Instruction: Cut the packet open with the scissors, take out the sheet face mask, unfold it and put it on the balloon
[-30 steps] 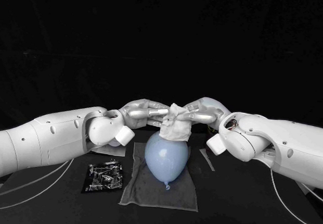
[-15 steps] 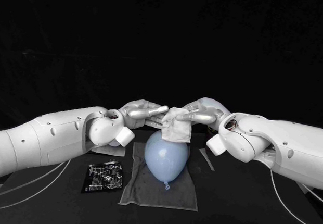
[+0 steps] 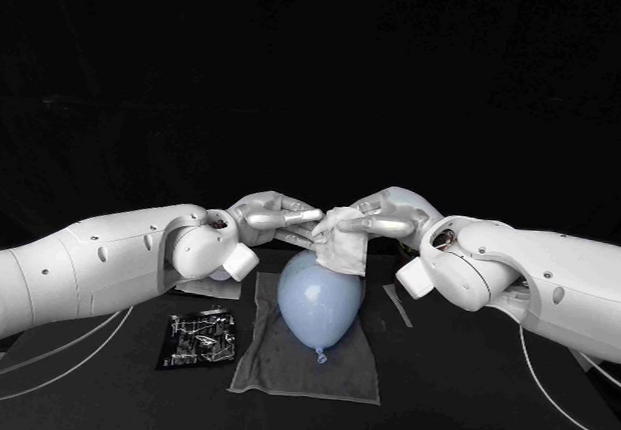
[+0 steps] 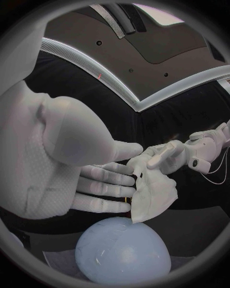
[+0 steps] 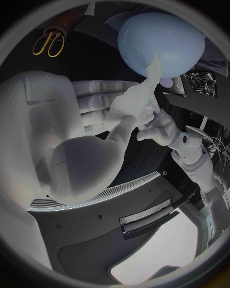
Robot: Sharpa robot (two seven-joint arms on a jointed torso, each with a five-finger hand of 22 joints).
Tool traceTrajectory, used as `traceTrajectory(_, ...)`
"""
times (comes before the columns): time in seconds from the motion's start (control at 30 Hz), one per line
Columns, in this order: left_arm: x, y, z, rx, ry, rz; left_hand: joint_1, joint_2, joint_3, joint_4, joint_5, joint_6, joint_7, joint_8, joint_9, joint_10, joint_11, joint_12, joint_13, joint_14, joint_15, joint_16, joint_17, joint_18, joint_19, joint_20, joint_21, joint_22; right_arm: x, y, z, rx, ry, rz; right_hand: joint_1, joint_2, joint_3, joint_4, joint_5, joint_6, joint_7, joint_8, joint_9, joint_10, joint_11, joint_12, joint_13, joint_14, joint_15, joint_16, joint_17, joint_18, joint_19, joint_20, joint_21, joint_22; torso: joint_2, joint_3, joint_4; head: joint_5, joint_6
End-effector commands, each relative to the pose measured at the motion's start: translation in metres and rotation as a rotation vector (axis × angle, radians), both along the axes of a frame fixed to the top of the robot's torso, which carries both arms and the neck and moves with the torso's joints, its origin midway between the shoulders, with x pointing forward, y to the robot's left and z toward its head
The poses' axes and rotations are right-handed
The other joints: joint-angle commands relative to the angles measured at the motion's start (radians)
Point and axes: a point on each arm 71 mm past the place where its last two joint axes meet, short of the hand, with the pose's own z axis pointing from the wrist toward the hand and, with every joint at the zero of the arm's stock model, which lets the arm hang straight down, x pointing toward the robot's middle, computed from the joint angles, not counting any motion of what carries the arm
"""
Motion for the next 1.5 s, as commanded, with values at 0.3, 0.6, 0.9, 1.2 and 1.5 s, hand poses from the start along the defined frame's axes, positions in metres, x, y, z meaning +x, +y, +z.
traceTrajectory(0.3, 0.000, -0.001, -0.003, 0.104, -0.005, -0.010, -0.190, -0.151, 0.156, 0.167, 0.002, -0.056, 0.016, -0.003, 0.001, -0.037, 0.016, 0.015, -0.002, -0.023, 0.007, 0.000, 0.015, 0.016, -0.006, 0.001, -0.004, -0.002, 0.000, 0.003, 0.001, 0.005, -0.014, 0.015, -0.003, 0.005, 0.006, -0.002, 0.004, -0.001, 0.001, 0.005, 0.001, 0.013, -0.005, 0.003, 0.001, 0.006, -0.002, -0.004, 0.002, 0.000, -0.006, 0.000, 0.006, 0.001, 0.000, 0.0003, -0.0005, 0.001, -0.003)
traceTrajectory(0.6, -0.001, 0.000, -0.007, 0.154, 0.014, -0.039, -0.445, -0.376, 0.276, 0.164, 0.002, -0.092, 0.034, -0.010, 0.000, -0.080, 0.028, 0.000, -0.013, -0.077, 0.026, -0.032, 0.004, -0.020, -0.066, 0.003, -0.009, -0.005, -0.002, 0.004, 0.002, 0.009, -0.017, 0.020, -0.004, 0.005, 0.008, -0.002, 0.004, -0.001, 0.001, 0.006, 0.004, 0.013, -0.005, 0.003, 0.001, 0.006, -0.003, -0.005, 0.004, 0.001, -0.011, 0.000, 0.013, 0.006, 0.000, 0.0008, -0.0004, 0.000, -0.004)
traceTrajectory(0.9, -0.006, -0.006, -0.007, 0.162, 0.006, -0.114, -0.481, -0.384, 0.270, 0.164, 0.004, -0.068, 0.023, 0.010, 0.007, -0.108, 0.029, -0.008, -0.015, -0.132, 0.038, -0.049, -0.008, -0.061, -0.233, 0.002, -0.016, -0.012, -0.002, 0.004, 0.002, 0.010, -0.019, 0.019, -0.004, 0.005, 0.008, -0.002, 0.004, -0.001, 0.001, 0.006, 0.004, 0.013, -0.005, 0.003, 0.001, 0.006, -0.003, -0.005, 0.004, 0.001, -0.011, 0.000, 0.013, 0.006, 0.001, 0.0003, -0.0004, 0.000, -0.008)
traceTrajectory(1.2, -0.005, -0.010, -0.003, 0.132, -0.047, -0.109, -0.333, -0.242, 0.375, 0.156, -0.003, -0.031, -0.040, 0.030, 0.014, -0.084, 0.014, 0.012, -0.013, -0.135, 0.031, -0.030, -0.012, -0.033, -0.270, -0.003, -0.016, -0.012, -0.002, 0.006, 0.002, 0.008, -0.015, 0.023, -0.004, 0.005, 0.010, -0.003, 0.004, -0.002, 0.001, 0.008, 0.007, 0.013, -0.005, 0.003, 0.001, 0.006, -0.002, -0.007, 0.006, 0.000, -0.016, 0.000, 0.020, 0.011, 0.001, 0.0002, 0.0003, -0.006, -0.010)
traceTrajectory(1.5, -0.001, -0.009, 0.004, 0.102, -0.129, -0.018, -0.221, -0.195, 0.374, 0.151, -0.003, -0.042, -0.047, 0.015, 0.007, -0.125, -0.004, -0.006, -0.019, -0.163, 0.042, -0.034, -0.029, 0.007, -0.365, 0.001, -0.021, -0.017, -0.002, 0.006, 0.001, 0.002, -0.004, 0.026, -0.004, 0.005, 0.011, -0.003, 0.004, -0.003, 0.001, 0.008, 0.007, 0.013, -0.005, 0.003, 0.001, 0.006, -0.002, -0.007, 0.006, 0.000, -0.017, 0.000, 0.022, 0.012, 0.000, 0.0000, 0.0002, -0.007, -0.009)
